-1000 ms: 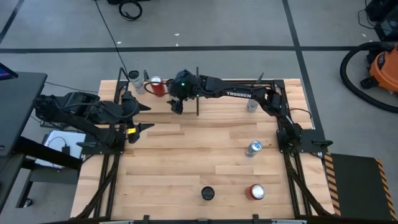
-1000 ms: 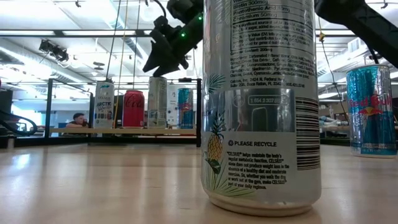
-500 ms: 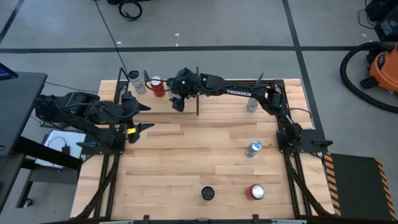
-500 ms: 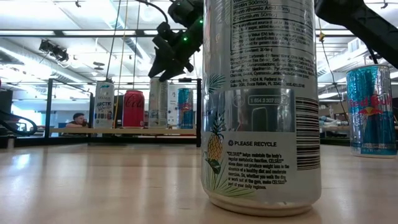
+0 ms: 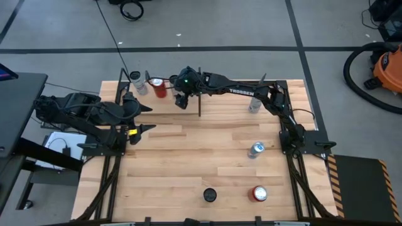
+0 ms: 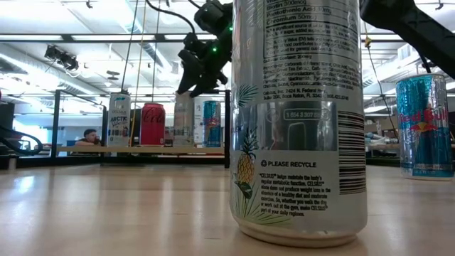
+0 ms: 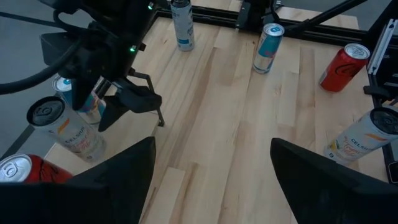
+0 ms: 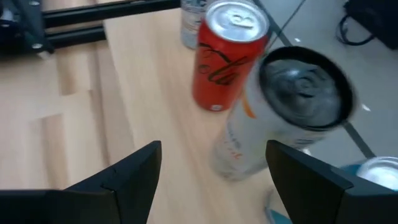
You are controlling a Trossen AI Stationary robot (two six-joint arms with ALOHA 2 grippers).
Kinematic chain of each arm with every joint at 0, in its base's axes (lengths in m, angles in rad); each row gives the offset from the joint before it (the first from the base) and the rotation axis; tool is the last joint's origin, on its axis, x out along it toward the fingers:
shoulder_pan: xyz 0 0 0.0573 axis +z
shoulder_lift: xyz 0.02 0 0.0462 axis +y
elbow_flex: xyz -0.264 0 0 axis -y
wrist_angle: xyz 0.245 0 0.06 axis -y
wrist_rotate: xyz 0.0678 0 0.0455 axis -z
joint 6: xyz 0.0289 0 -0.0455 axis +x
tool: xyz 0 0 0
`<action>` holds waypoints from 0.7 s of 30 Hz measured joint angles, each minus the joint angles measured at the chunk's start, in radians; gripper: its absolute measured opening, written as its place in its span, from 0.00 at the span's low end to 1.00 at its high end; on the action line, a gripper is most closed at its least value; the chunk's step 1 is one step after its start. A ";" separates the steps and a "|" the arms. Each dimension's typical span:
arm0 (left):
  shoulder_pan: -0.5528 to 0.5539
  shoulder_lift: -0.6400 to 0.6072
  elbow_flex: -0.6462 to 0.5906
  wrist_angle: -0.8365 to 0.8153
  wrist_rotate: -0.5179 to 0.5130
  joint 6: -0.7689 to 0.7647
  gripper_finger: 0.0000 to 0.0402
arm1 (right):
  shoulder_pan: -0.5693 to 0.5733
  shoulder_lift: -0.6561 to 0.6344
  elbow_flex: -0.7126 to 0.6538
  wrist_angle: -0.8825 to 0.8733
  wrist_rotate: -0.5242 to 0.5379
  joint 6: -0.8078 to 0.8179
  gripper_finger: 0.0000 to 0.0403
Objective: Place canned beverage on shelf
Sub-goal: Put the white-yellow soda can on the shelf
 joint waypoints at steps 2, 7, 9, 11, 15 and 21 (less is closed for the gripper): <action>0.000 0.000 0.000 0.000 0.000 0.000 0.79 | 0.008 0.000 0.000 0.000 -0.003 -0.002 0.74; 0.000 0.000 0.000 0.000 0.000 0.000 0.79 | 0.022 0.000 0.000 0.018 -0.007 -0.039 0.74; 0.000 0.000 0.000 0.000 0.000 0.000 0.79 | 0.023 0.000 0.000 0.030 -0.008 -0.039 0.74; 0.000 0.000 0.000 0.000 0.000 0.000 0.79 | 0.019 0.000 0.000 0.043 -0.008 -0.038 0.74; 0.000 0.000 0.000 0.000 0.000 0.000 0.79 | 0.004 0.000 0.000 0.057 -0.016 -0.023 0.74; 0.000 0.000 0.000 0.000 0.000 0.000 0.79 | -0.012 0.000 0.000 0.062 -0.026 -0.022 0.74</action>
